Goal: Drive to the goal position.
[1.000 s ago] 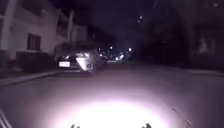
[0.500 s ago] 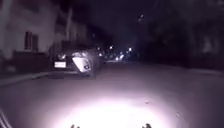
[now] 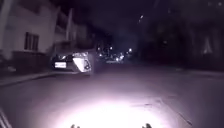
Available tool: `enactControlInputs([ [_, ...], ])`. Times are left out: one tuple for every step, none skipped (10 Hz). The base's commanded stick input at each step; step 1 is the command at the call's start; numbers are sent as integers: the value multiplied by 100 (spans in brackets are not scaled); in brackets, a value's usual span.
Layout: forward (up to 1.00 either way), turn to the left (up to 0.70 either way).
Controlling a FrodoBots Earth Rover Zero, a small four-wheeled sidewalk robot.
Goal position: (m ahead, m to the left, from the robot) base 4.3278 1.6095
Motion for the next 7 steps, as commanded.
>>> enactControlInputs([
  [70, -22],
  [70, -31],
  [70, -32],
  [70, -25],
  [70, -18],
  [70, -12],
  [70, -5],
])
